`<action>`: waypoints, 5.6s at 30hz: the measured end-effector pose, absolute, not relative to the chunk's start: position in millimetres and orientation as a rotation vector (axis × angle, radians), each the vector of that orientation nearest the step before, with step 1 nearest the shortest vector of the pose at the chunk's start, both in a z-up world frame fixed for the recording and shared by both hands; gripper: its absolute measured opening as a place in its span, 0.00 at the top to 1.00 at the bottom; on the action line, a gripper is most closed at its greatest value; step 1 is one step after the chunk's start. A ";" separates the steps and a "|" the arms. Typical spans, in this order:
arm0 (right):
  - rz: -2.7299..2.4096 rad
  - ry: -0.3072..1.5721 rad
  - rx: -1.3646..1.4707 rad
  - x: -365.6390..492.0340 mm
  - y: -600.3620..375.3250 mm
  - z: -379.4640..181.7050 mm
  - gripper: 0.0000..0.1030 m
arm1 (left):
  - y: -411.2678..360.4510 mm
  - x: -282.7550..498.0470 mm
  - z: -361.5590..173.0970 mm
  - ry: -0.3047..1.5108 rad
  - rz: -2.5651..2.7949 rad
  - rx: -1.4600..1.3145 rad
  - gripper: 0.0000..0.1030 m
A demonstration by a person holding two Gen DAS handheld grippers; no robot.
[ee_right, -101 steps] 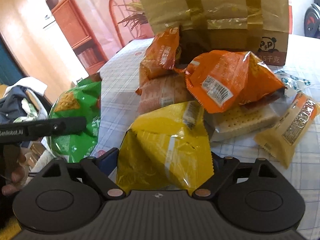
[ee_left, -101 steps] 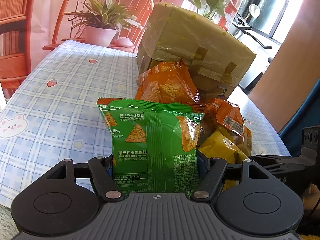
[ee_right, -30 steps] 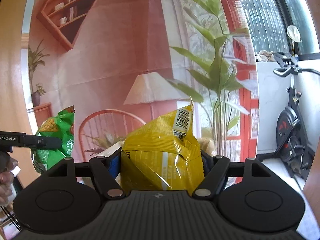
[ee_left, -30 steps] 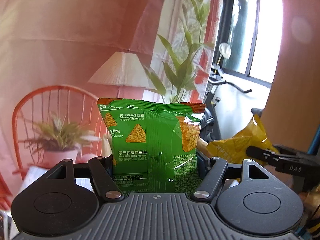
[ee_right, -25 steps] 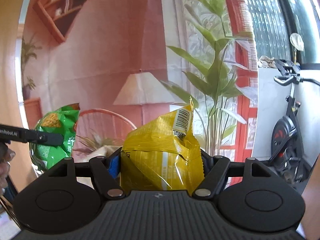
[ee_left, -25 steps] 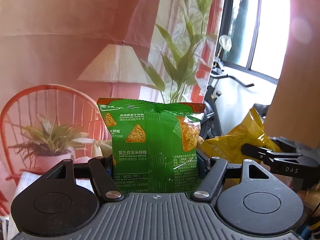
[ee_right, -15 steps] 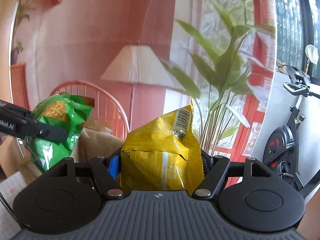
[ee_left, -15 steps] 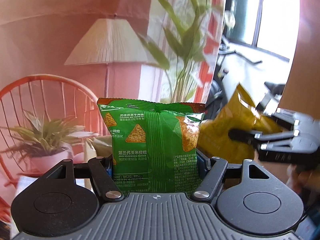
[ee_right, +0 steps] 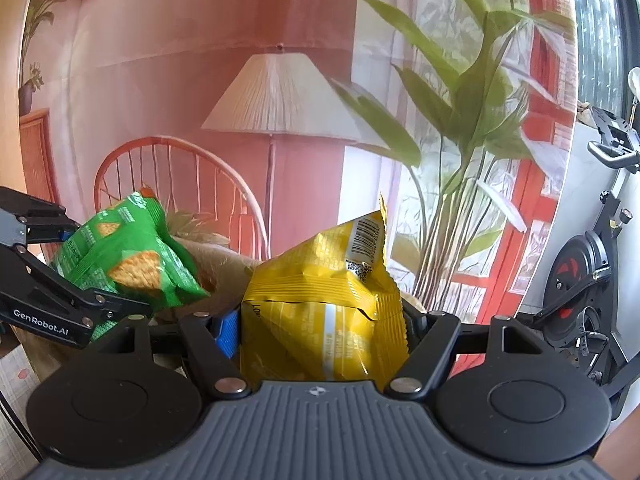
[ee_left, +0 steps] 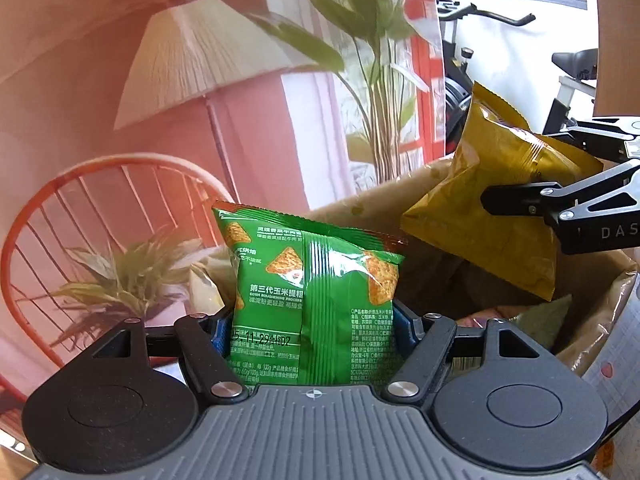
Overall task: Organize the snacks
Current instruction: 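Carry the green bag and yellow bag with both tools over the box, then open both tools to drop the green and yellow bags into the box, then lower both tools to the orange chip bags beside the box, then close the left tool on one orange bag while the right tool grasps another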
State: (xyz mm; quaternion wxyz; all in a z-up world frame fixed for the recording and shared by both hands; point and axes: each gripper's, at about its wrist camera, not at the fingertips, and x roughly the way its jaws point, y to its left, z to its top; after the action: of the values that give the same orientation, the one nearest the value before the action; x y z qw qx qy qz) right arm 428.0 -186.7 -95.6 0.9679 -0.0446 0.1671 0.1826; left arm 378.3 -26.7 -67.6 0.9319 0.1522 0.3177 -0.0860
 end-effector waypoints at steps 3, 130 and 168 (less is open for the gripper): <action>0.371 0.348 -0.083 429.3 -187.0 -98.3 0.28 | -22.0 380.4 -65.5 0.660 -0.188 0.270 0.20; 0.465 0.775 0.079 257.6 -124.1 -255.0 0.02 | 78.8 227.4 -198.5 0.803 -0.278 -0.226 0.17; 0.494 0.786 0.149 260.5 -130.0 -268.5 0.04 | 88.6 252.8 -240.5 0.822 -0.329 -0.340 0.15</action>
State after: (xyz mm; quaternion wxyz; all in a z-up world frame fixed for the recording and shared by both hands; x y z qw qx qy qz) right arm 260.5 -130.0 -268.5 0.8916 0.0718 0.3786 0.2379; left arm 252.8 88.6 -240.5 0.8896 -0.1635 0.3960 -0.1584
